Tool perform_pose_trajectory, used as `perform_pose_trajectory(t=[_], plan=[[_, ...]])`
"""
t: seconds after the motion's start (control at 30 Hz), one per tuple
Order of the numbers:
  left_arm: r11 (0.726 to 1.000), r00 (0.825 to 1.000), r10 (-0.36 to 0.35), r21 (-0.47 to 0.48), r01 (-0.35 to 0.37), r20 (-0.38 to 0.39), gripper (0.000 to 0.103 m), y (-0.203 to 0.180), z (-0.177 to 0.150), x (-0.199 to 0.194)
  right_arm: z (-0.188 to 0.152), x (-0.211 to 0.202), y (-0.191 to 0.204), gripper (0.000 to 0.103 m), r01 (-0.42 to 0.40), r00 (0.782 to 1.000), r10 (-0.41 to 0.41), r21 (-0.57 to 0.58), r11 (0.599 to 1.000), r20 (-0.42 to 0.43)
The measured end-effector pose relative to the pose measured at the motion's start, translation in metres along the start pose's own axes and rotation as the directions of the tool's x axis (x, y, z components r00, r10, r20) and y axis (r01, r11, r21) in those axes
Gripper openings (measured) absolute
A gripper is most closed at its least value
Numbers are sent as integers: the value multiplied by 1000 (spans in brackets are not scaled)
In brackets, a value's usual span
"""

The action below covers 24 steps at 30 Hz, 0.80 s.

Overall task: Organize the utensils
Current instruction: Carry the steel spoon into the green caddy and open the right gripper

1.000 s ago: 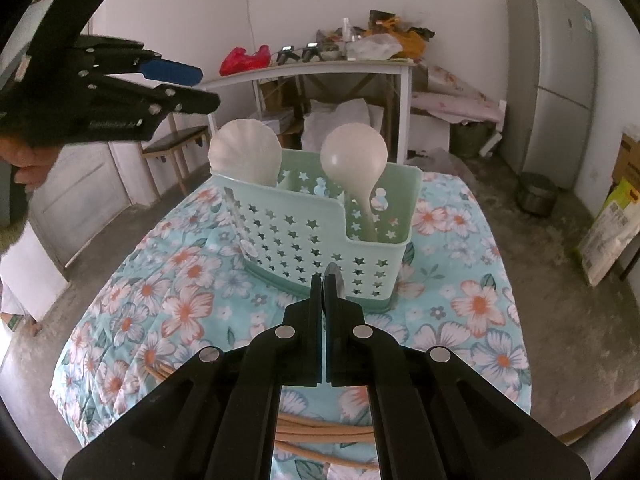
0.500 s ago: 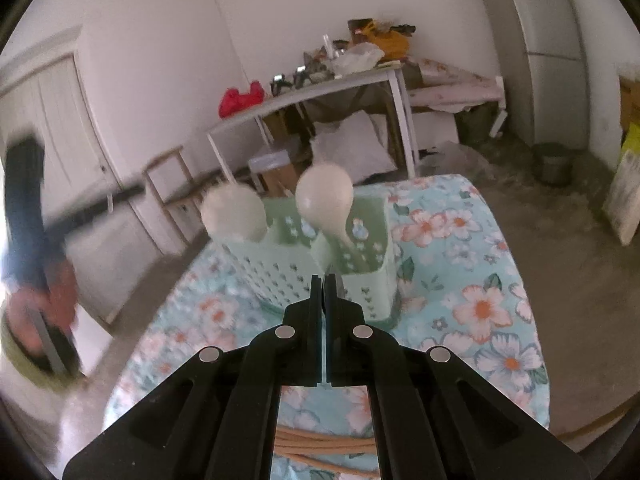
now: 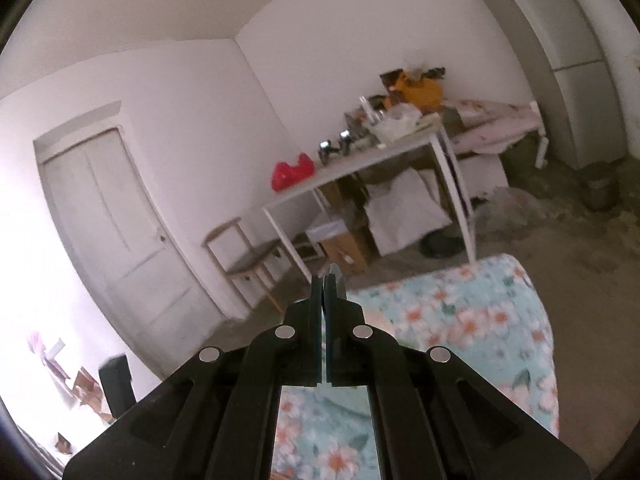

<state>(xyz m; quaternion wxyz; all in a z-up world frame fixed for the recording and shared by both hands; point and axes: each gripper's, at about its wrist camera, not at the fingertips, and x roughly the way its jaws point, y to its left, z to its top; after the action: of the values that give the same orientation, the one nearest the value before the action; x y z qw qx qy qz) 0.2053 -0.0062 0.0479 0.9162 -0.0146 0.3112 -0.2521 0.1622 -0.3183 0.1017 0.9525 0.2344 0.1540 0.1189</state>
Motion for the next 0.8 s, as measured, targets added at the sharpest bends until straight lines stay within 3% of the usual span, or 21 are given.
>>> perform_pose_trajectory(t=[0.43, 0.7, 0.8], plan=[[998, 1000, 29, -49, -30, -11, 60, 11, -8, -4, -15, 53, -53, 0, -138, 990, 137, 144, 980, 18], [997, 999, 40, -66, -41, -25, 60, 18, -11, -2, -50, 66, -90, 0, -110, 992, 120, 261, 959, -26], [997, 999, 36, -67, -38, -28, 63, 17, -10, 0, -51, 64, -92, 5, -71, 994, 89, 255, 964, -61]])
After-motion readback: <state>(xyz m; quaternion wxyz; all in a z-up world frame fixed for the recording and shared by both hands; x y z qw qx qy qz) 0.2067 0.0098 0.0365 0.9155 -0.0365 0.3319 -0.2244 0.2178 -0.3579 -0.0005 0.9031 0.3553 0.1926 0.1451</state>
